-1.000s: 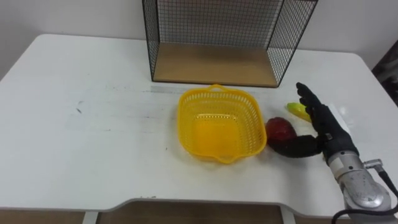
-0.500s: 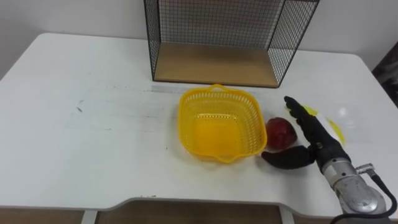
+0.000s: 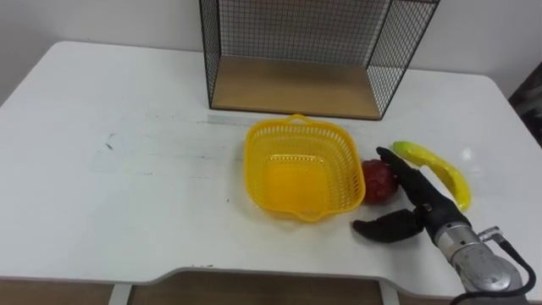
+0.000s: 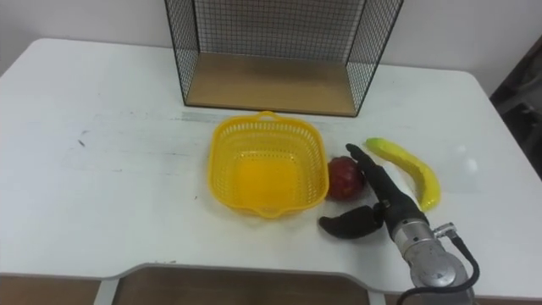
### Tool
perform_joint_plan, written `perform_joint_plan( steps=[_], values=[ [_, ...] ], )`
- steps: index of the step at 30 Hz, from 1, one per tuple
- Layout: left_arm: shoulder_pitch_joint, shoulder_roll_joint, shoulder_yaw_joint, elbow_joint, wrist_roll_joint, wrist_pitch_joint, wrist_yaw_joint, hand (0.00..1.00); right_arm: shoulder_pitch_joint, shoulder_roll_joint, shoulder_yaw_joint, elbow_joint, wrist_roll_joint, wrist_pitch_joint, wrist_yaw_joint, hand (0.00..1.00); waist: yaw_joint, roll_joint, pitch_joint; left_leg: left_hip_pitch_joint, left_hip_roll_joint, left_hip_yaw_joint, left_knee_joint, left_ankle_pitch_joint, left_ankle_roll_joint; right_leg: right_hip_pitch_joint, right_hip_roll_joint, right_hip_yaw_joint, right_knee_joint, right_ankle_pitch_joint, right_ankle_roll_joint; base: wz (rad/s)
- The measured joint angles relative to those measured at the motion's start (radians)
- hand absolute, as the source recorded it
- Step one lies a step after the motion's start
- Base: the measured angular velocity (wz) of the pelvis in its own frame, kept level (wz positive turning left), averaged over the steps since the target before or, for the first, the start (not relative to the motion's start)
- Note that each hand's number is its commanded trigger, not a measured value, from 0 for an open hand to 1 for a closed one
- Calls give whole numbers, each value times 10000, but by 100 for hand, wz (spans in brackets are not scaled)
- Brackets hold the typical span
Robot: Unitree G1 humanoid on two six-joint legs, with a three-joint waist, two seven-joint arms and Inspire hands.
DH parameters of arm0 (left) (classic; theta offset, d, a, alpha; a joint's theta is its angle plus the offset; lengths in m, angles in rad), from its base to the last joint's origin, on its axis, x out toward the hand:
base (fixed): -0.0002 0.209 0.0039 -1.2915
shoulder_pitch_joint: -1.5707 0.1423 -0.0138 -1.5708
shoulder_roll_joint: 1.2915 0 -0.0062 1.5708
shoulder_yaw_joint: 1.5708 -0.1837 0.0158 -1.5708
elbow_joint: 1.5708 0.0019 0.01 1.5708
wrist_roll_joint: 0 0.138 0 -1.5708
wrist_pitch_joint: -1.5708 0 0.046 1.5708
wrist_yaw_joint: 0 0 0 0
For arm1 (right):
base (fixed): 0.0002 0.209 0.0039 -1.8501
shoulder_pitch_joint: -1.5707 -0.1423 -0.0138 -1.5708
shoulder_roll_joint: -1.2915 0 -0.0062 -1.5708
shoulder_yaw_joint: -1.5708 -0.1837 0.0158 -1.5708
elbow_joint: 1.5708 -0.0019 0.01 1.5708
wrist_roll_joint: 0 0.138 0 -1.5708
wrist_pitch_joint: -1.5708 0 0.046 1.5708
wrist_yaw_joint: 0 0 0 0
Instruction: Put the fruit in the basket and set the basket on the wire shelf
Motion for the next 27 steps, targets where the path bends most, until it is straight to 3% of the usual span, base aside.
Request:
perform_joint_plan(
  steps=[12, 18, 19, 20, 27],
  values=[
    [-52, 68, 7, 2, 4, -6, -1, 0, -596, -3, -57, 905, -7, -54, -7, 0, -72, -54, -2, -137, -24, -240, 191, 0, -1, 19, -3, -295, -4, 13, -17, 6],
    [-87, 99, 15, 4, 1, -1, -247, 0, -905, -3, -72, 1451, -3, -117, -4, 3, -69, 34, -34, -142, -23, -350, 254, -1, -1, 108, 2, -420, 4, 34, -30, 5],
    [-94, 99, 15, 4, 1, -1, -303, 0, -984, -3, -73, 1520, -5, -100, -5, 34, -70, 65, -30, -155, -21, -367, 307, -2, -1, 119, 4, -436, 6, 38, -36, 5],
    [-91, 109, 15, 4, 3, 0, -355, 0, -987, -4, -75, 1525, -25, -78, -5, 100, -70, 85, -31, -166, -29, -401, 321, -1, -1, 140, 4, -457, 7, 39, -37, 5],
    [-88, 188, 26, 4, 9, 174, -491, 0, -1348, -84, -377, 1914, -490, -4, -138, 100, -53, 57, -48, -102, -43, -428, 356, 0, 0, 249, 11, -465, -65, 36, -33, 1]
  ],
)
